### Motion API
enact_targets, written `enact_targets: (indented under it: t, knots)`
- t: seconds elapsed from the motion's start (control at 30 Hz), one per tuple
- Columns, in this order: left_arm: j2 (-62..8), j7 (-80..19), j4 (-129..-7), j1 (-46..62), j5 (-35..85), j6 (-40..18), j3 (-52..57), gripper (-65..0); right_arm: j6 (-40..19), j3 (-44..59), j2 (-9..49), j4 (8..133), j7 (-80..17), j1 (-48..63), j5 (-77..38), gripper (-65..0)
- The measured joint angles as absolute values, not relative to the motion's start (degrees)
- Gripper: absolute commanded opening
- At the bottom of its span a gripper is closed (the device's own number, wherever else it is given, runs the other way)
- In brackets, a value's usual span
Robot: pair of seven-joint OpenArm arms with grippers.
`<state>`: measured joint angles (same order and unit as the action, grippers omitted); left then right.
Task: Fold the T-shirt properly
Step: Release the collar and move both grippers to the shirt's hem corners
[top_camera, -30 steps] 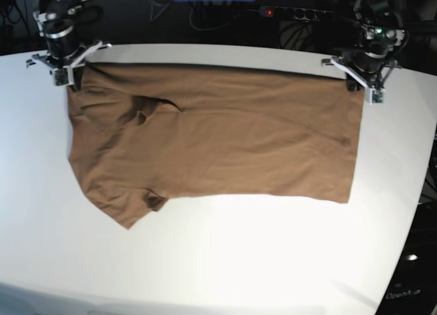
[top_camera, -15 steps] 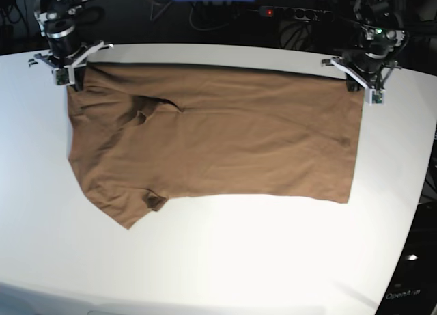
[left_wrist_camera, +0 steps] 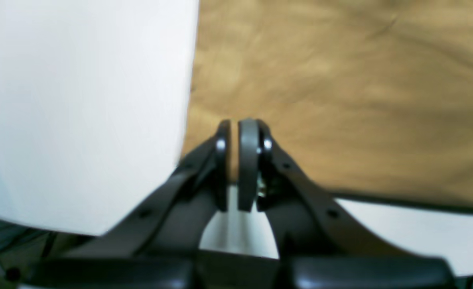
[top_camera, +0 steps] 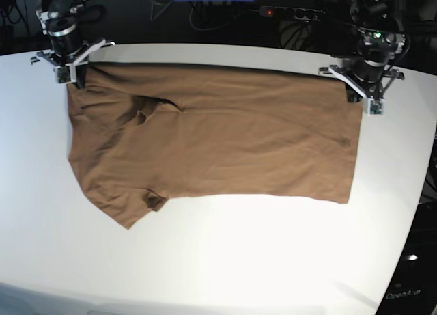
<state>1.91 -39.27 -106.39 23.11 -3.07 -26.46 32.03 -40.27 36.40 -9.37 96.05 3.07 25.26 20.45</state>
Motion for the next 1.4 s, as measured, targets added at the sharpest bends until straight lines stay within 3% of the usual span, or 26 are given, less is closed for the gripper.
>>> enact_targets:
  t: [0.27, 0.43, 0.57, 0.87, 1.2, 1.4]
  knots:
    - [1.9, -40.3, -109.9, 20.2, -4.1, -26.6, 32.8, -61.5, -40.4, 36.4, -9.5, 97.4, 1.2, 21.0, 22.7, -64.4]
    - [-1.8, -52.4, -110.1, 12.1, -5.1, -25.8, 36.8, -61.5, -40.6, 36.2, -9.4, 97.5, -4.3, 10.5, 30.2, -64.4]
    - [-4.3, -54.9, -109.7, 7.7, -4.1, -26.2, 36.7, -61.5, -40.5, 36.4, -9.3, 97.6, -8.2, 4.7, 35.0, -64.3]
    - [-7.2, -55.3, -96.4, -1.6, -8.0, -26.1, 29.8, -61.4, -40.3, 36.6, -8.6, 86.2, -9.0, -10.2, 46.9, -63.3]
    - [-7.6, -52.3, -83.1, -12.4, -17.2, -26.1, 28.3, -61.3, -40.3, 36.4, -7.2, 76.9, -15.1, -23.6, 52.2, -37.6]
    - [-7.6, -45.3, -81.8, -13.1, -19.8, -25.9, 28.4, -60.8, -40.3, 36.8, -6.3, 73.6, -18.6, -26.4, 52.7, -31.2]
